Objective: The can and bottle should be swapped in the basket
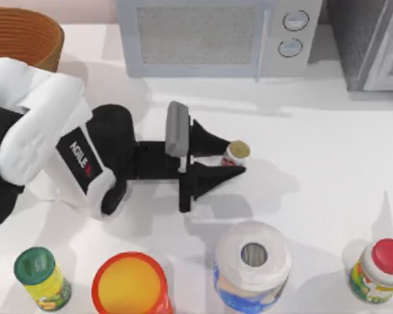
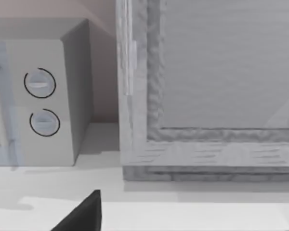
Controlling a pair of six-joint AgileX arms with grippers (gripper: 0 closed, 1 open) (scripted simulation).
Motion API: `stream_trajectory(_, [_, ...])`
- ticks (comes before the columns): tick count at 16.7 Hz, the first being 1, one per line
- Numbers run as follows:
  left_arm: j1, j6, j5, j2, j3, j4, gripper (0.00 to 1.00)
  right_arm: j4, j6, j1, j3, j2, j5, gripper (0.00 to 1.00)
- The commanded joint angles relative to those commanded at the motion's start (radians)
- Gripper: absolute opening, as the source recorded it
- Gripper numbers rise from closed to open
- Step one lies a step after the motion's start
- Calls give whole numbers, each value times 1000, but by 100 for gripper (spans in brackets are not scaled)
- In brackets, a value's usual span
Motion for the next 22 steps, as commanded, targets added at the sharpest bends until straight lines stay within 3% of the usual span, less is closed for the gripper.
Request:
stream_trajectory(5, [0, 0, 0, 0, 0, 0, 0, 0, 0, 0, 0, 0, 0, 100])
stream_trajectory(18, [0, 0, 0, 0, 0, 0, 98, 0, 0, 0, 0, 0, 0, 100])
stream_trajectory(22, [0, 0, 0, 0, 0, 0, 100, 0, 0, 0, 0, 0, 0, 100])
